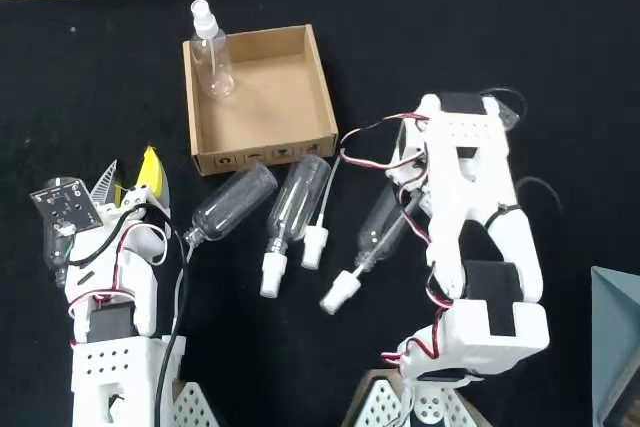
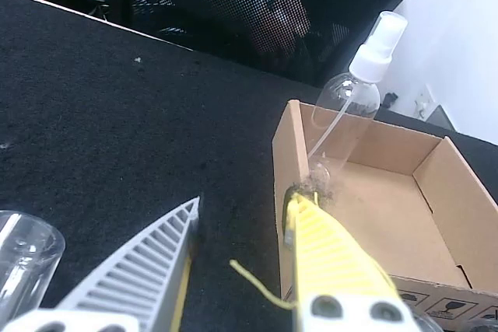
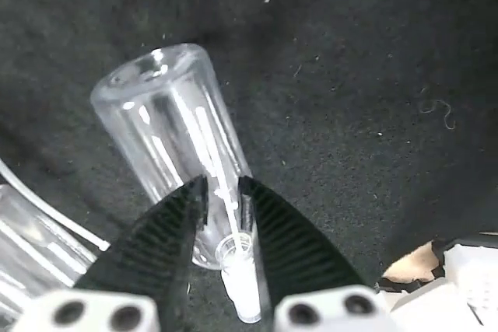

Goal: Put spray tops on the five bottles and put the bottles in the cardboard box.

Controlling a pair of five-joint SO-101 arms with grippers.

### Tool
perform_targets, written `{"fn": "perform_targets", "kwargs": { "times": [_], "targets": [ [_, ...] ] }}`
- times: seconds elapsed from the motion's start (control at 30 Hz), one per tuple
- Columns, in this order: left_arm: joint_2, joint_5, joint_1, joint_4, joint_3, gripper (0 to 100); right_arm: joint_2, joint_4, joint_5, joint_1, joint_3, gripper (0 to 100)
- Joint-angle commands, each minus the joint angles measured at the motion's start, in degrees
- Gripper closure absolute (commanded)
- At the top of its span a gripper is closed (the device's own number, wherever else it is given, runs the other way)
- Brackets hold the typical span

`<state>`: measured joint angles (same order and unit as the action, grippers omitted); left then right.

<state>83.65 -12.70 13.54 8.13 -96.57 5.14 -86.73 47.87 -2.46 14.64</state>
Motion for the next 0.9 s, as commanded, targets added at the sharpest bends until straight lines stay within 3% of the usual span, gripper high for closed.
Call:
{"fn": "perform_targets", "kwargs": {
  "times": [0.0,0.2,0.53,0.87],
  "targets": [
    [0.79,0.62,0.75,0.18,-1.36,83,-5.32,-1.41,0.26,-1.41,-3.56,98.6],
    [0.79,0.62,0.75,0.18,-1.36,83,-5.32,-6.24,-2.37,-1.05,-8.57,98.6],
    [0.70,0.62,0.75,0.18,-1.36,83,-5.32,-12.04,-20.84,-1.05,-17.27,98.6],
    [0.70,0.62,0.75,0.18,-1.36,83,-4.70,-10.37,-45.89,0.97,-27.30,98.6]
  ]
}}
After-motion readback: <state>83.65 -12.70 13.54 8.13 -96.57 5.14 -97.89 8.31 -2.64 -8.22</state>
